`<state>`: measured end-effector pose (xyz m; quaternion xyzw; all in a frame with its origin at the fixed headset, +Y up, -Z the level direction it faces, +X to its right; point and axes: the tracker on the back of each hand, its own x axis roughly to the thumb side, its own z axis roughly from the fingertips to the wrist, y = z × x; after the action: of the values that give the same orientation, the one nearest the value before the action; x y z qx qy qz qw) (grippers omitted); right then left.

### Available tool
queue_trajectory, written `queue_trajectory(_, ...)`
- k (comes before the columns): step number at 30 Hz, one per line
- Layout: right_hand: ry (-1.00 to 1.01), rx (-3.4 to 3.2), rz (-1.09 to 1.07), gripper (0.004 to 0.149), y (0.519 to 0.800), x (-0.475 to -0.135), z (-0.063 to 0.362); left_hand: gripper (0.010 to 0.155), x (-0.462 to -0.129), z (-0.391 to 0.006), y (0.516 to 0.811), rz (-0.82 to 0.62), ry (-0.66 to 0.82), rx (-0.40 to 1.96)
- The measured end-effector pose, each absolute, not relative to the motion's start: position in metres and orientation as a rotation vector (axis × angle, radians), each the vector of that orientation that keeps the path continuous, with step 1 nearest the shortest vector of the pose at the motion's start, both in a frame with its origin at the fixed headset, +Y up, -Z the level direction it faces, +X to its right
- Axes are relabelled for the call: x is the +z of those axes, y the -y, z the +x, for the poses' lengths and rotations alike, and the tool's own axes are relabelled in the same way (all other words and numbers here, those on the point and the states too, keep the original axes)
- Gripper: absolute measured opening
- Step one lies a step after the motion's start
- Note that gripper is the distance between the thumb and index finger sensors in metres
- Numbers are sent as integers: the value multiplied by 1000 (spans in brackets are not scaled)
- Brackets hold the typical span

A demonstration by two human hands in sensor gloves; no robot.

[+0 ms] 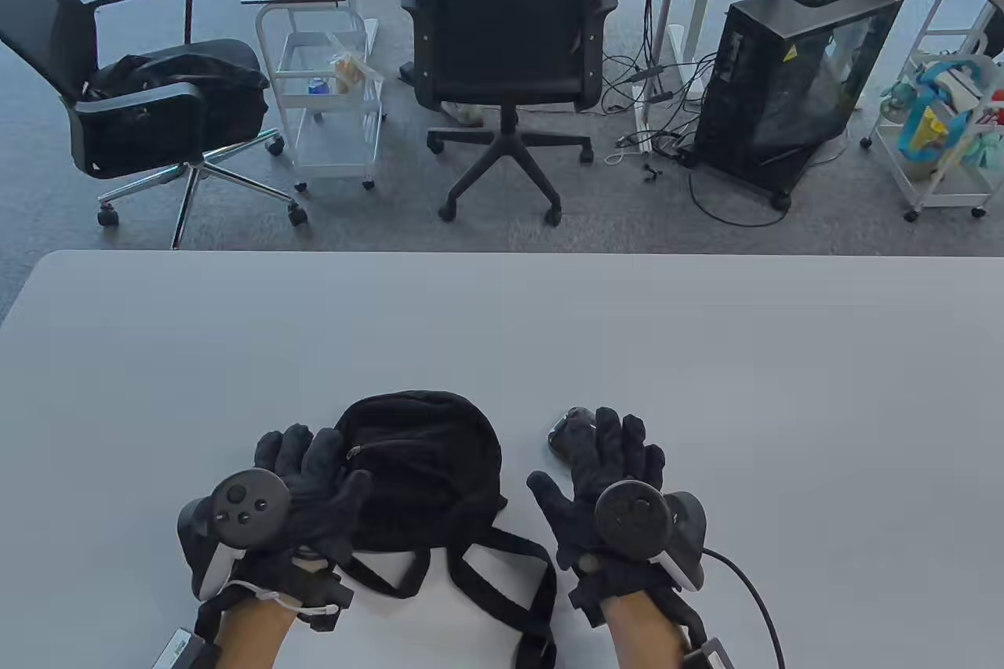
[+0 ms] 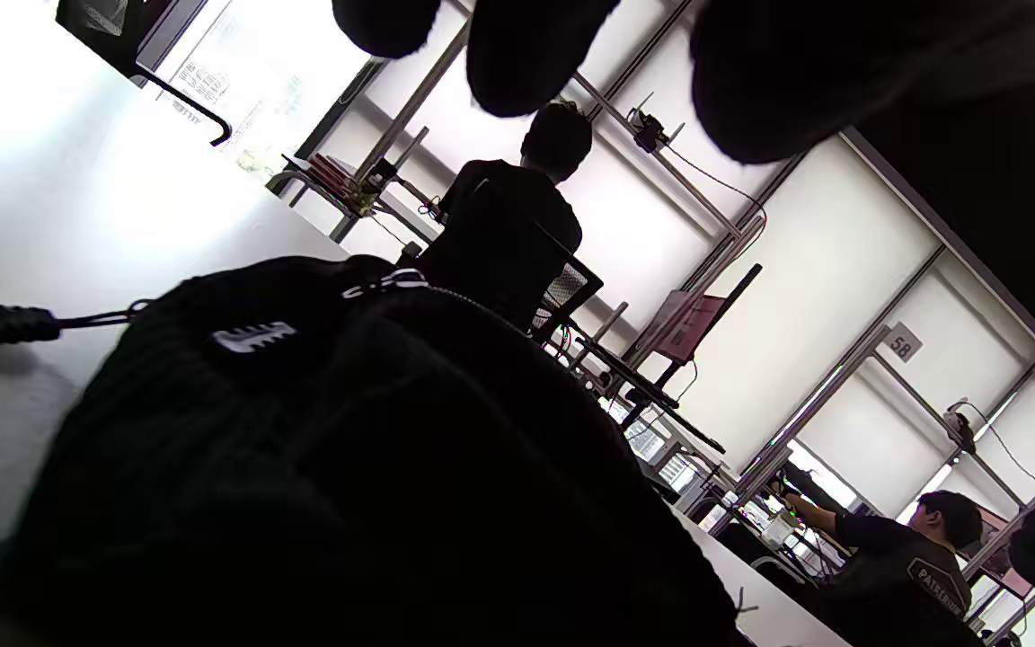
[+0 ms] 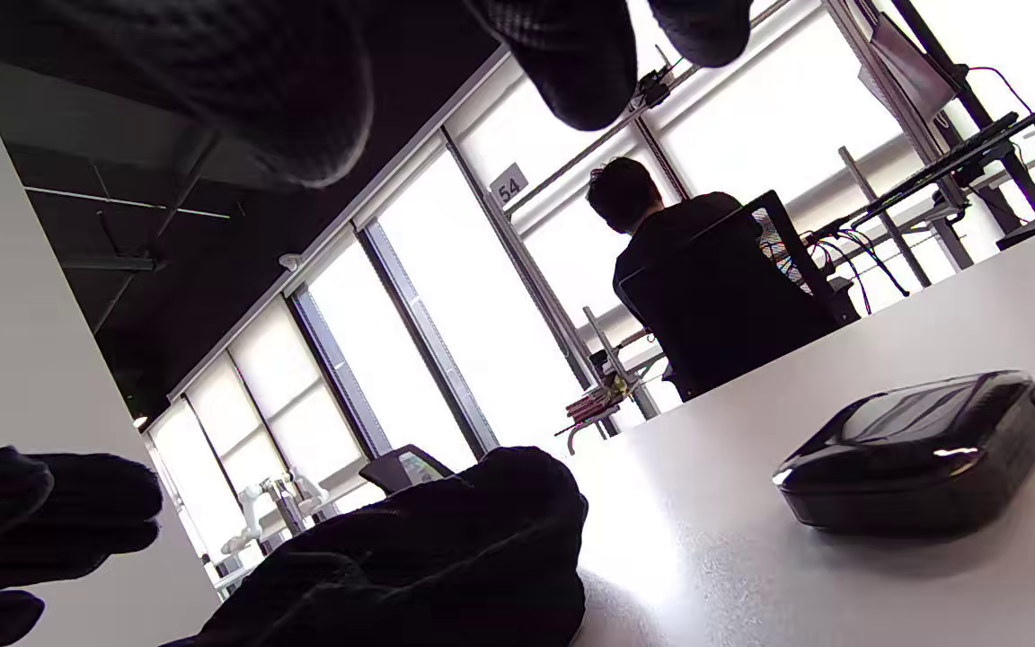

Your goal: Put medicine box into the backpack's small front pocket

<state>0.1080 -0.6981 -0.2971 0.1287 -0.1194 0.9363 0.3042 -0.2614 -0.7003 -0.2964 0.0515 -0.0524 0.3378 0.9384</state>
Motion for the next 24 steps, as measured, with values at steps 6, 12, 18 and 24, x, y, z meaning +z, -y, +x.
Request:
queue_trajectory(6,313,2466,344,82,698,-296,108,78,-296,-260,701,104,112,700)
queue_trajectory(12,285,2460,352,82,700,-297,105,77,-295,-261,700,110,110,709)
queue_trajectory(18,274,2463,345,81,701,-297,106,77,-296,-261,699,106,103,716)
queue_trajectory(24,272,2462,349,80,701,-297,106,78,-296,-262,700,105,96,727)
